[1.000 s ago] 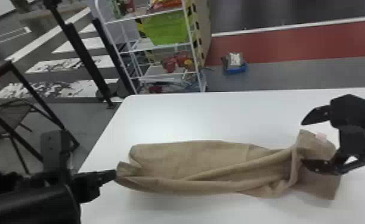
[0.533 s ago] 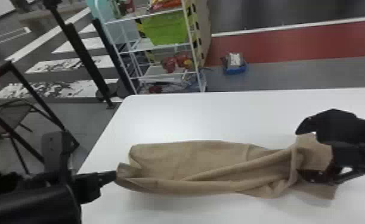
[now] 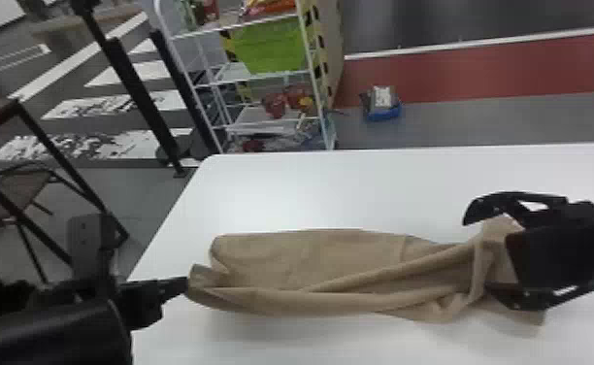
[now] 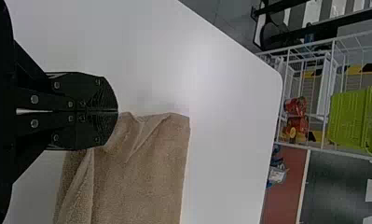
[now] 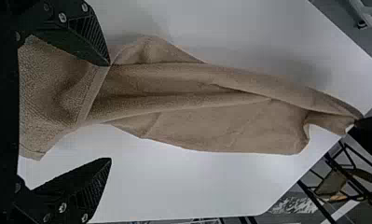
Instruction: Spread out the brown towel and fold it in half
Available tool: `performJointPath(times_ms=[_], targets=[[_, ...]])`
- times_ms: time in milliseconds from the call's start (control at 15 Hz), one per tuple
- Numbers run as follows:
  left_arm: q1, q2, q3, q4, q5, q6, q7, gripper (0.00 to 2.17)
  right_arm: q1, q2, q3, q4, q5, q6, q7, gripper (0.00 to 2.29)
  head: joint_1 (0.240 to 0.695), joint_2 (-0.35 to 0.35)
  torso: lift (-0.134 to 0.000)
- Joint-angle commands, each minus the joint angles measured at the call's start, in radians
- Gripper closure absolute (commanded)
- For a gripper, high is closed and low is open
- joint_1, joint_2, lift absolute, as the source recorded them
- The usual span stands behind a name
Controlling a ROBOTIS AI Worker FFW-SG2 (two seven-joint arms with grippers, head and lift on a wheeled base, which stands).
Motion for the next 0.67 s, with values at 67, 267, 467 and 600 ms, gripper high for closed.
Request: performJointPath(times_ms=[67,267,467,600], targets=[[-0.001,-0.004,0.0,0.003,0.001,-0.004,0.003,1.97,-0.033,-0.03,0.024,0.031,0.061,-0.082,0.003,0.18,0.695,0.35,-0.134],[0.002,-0.004,0.002,0.004,0.003,-0.001,0.005,1.97,-0.039,-0.062,0.058,0.056,0.116,-0.192,0.003,0.19,0.695,0.35,-0.134],[0.002,-0.004,0.005,0.006,0.004,-0.004,0.009,1.97,-0.036,-0.076,0.099,0.069,0.156,-0.208,0.003,0.21,0.695,0.35,-0.134],[0.002,-0.004,0.003,0.01,0.006,-0.004,0.011,1.97,-0.042,-0.073,0.113,0.073,0.174,-0.189,0.003,0.22,0.695,0.35,-0.134]])
